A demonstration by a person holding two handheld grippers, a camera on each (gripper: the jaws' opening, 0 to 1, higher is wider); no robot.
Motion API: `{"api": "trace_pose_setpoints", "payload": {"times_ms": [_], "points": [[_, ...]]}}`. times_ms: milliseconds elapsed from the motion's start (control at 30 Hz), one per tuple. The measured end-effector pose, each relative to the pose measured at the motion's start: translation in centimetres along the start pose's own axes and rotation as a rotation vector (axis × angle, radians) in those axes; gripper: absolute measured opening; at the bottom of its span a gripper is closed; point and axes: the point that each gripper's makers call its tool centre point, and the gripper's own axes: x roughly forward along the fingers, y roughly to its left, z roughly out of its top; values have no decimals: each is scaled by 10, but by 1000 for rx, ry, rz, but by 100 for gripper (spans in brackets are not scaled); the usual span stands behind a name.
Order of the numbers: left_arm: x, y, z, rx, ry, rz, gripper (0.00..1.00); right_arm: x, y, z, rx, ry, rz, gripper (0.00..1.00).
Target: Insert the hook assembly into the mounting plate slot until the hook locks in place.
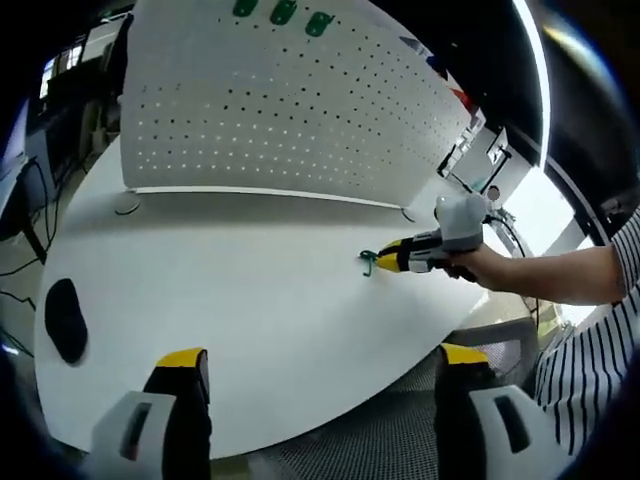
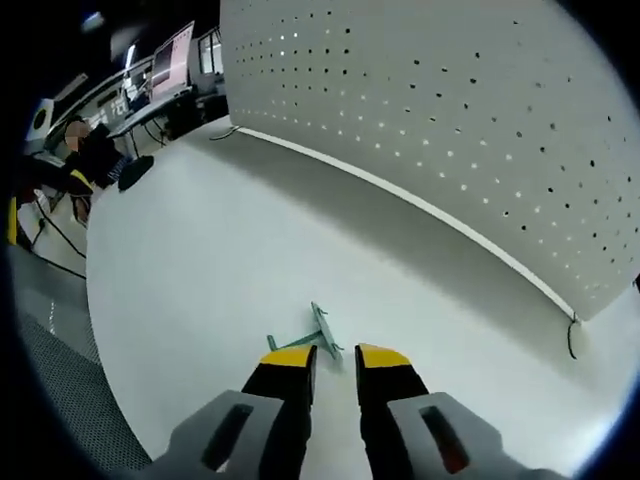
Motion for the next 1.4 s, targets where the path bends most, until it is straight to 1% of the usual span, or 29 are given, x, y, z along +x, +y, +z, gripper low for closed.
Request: {"api": "trace_pose_setpoints", "payload": {"times_ms": [100,300,400,567,633,800,900,933,1033,1167,1233,1400], "points": [[2,2,-1,-3,12,-4,95,4,2,-2,-60,16,15,10],[4,5,2,0,22,-3,95,7,5,-2,-68,17,33,5],[5,6,0,8,35,-2,95,8,7,-3,-90,18,32,3],[4,6,-1,2,38,-5,95,7,8,-3,-81,18,35,2],[4,6,-1,2,37,-6,95,7,9,-3,-63,16,33,1],[1,5,4,4,19,-6,95,5,10,-3,-43,11,16,1],[1,4,5,12,25,-7,95,2,11,0,-2,-1,19,0],[1,4,5,18,28,-5,95,0,10,2,13,-5,18,0],[0,3,8,23,19,-4,95,-4,10,7,17,-16,17,0],[-1,-2,14,23,-2,-11,95,-14,5,20,8,-54,-2,0],[-1,-5,16,33,-6,-15,95,-18,4,27,52,-74,5,0],[-1,-7,21,40,-17,-19,95,-30,-3,48,43,-128,-22,0]]}}
